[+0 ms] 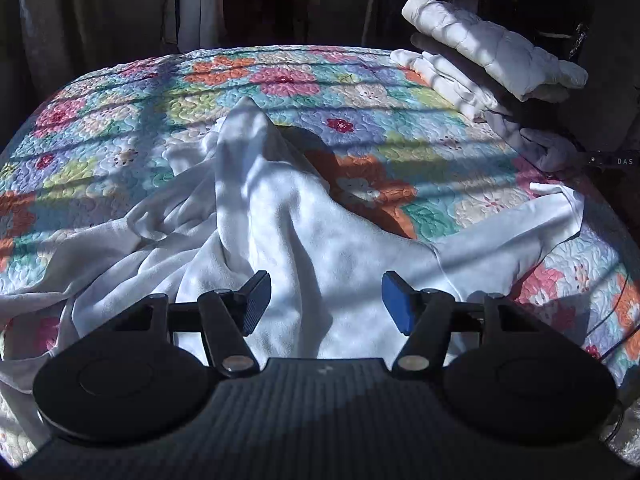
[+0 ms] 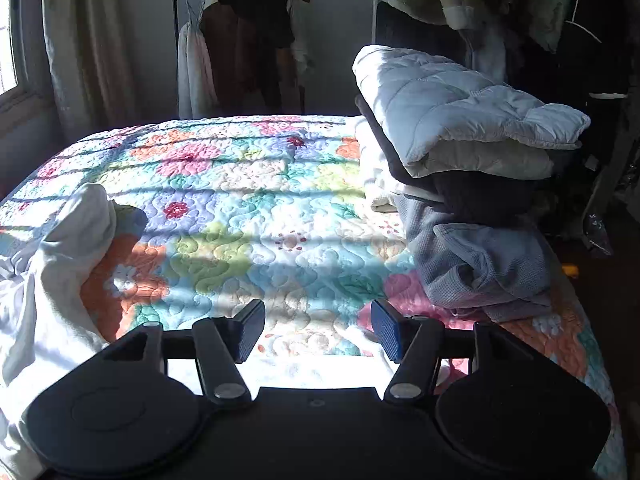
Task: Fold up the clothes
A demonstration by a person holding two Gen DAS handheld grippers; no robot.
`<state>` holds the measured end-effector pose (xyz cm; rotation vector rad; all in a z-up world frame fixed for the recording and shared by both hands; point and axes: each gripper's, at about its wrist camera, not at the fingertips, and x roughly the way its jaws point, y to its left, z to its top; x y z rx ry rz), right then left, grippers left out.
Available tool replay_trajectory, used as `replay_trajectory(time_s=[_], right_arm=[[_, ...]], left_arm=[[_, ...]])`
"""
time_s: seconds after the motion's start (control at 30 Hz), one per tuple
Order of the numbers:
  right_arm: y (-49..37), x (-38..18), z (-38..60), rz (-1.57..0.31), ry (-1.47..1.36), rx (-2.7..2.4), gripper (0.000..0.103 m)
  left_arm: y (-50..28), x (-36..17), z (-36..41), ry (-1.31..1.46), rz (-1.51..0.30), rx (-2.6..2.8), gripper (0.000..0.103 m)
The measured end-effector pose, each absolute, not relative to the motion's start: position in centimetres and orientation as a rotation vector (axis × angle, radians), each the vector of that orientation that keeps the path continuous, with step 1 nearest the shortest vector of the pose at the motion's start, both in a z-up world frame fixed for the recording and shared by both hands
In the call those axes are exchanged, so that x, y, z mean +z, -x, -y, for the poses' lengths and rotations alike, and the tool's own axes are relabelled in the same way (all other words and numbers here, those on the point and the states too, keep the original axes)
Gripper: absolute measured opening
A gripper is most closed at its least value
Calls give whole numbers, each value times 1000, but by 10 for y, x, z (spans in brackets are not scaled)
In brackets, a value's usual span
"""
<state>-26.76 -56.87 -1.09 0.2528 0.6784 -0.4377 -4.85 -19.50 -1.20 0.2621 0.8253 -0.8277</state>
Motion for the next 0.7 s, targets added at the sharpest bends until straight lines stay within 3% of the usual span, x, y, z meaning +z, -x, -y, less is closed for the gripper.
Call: replay_trajectory(time_s=[0.13,0.37,0.5,0.7], right_arm=[[217,-11,542,-684,-434,-123,77],[86,-44,447,-813,-521,218,77],[20,-61,426,-855,-501,234,77],[-36,-83,447,-865,-576,110,78]], left_arm=[[24,13,173,-268,-722,-705,54],[-5,4,145,-215,-768,-619,54],[-42,-7,163,-212,-771,-628,57],[-107,-48,217,-318,-792,-632,47]])
